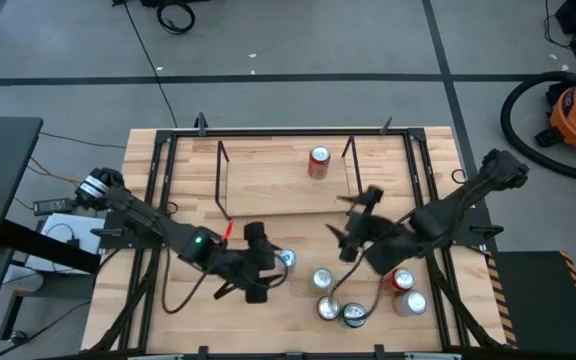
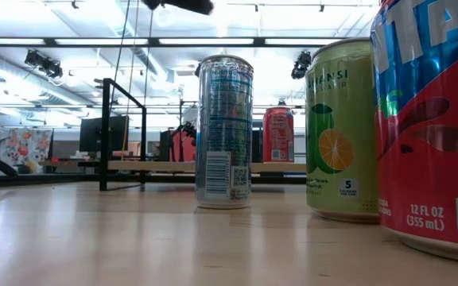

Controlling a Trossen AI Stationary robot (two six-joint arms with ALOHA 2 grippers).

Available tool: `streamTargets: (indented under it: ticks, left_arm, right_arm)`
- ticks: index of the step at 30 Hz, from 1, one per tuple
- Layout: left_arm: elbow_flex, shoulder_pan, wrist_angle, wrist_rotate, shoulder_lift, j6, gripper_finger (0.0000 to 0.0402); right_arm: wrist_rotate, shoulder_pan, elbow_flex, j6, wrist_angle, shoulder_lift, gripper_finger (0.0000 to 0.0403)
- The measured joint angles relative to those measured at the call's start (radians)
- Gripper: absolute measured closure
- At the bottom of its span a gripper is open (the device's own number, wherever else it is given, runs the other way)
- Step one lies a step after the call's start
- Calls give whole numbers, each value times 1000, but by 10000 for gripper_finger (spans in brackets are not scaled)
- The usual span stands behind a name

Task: Place canned beverage on shelf
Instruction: Put the blue soda can on the shelf

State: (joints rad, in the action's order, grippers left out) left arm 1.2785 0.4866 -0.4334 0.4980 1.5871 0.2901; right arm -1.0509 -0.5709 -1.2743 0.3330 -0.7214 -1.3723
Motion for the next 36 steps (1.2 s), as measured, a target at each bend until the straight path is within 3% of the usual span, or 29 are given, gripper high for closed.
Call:
streamTargets:
  ticks: [5,11,19,26,30,36]
  left_arm:
    - [0,-78,25,-53,9,-42,87]
    - [0,-134,88,-154,34,-43,87]
    - [1,-159,117,-238,64,24,87]
    - [92,-128,80,-225,130,-4,88]
    - [157,-118,-43,-159,164,-21,88]
    - [156,-127,-93,-144,181,20,88]
  right_arm:
    - [-90,-23,-1,-79,126,75,56]
    - [-192,-32,81,-113,140,67,56]
    - [-136,-41,108,-103,167,116,56]
    - [-134,-43,108,-101,168,116,56]
    - [-128,-43,108,-101,170,116,56]
    - [-124,-43,108,-103,183,116,56]
